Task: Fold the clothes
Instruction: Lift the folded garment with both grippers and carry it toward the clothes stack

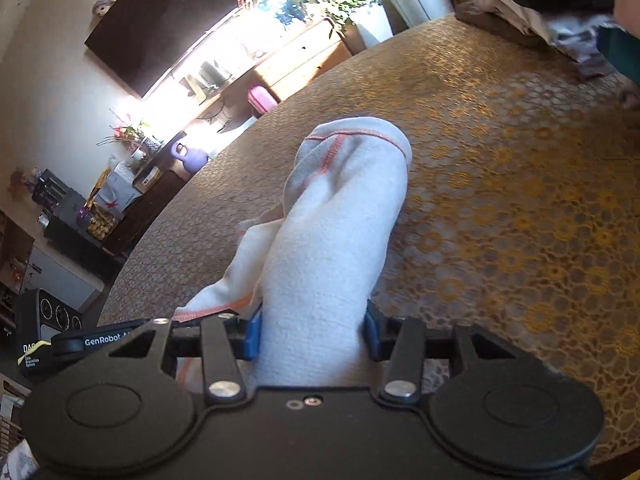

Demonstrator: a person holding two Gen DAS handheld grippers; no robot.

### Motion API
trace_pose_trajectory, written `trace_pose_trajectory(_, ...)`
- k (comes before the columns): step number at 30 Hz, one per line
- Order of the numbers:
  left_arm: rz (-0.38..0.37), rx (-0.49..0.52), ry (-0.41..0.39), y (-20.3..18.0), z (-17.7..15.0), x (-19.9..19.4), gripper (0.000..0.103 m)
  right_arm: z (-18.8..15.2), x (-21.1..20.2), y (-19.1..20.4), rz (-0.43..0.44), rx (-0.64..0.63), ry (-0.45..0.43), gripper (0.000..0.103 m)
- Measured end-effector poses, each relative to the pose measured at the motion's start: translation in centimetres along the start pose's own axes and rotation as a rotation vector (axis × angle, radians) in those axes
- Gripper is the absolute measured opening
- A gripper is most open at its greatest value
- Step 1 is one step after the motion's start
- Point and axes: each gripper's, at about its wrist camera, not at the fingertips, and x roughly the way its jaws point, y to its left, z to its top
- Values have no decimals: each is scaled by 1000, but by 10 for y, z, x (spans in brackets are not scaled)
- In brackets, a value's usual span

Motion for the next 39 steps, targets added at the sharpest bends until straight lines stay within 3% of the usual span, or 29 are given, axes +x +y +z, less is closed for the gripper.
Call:
trace_pose_trajectory(2, 2, -14, -9, 3, -6, -2, 30, -6, 4, -11, 18, 26, -2, 103)
trace_pose_trajectory(4, 19, -20, -9, 1, -7, -1, 51, -7, 7, -13, 43, 23, -1, 103)
trace_pose_trajectory(5, 30, -18, -12, 0, -8, -2, 66, -7, 9, -13, 48, 26, 1, 103)
trace_pose_trajectory(10, 16, -49, -10, 18, -12, -18, 75, -5, 6, -30, 46, 54, -11, 103)
trace_pose_trajectory(17, -53, -76, 35, 18, -17, -9, 77, -8, 3, -46, 54, 136, -22, 103)
trace_pose_trajectory(23, -63, -92, 43, 16, -20, -4, 76, -15, 12, -43, 80, 157, -21, 103)
trace_pose_trajectory(24, -65, -93, 43, 16, -20, -4, 63, -16, 13, -42, 82, 155, -24, 103)
trace_pose_trajectory(30, -40, -43, 5, -1, -25, -5, 43, -20, 6, -31, 51, 89, -79, 103)
trace_pose_trajectory(34, -25, 6, -20, -22, -27, -7, 40, -17, -7, -25, 24, 36, -115, 103)
trace_pose_trajectory(39, -63, 60, -42, -56, -29, 1, 40, -1, -39, -33, -6, -13, -153, 103)
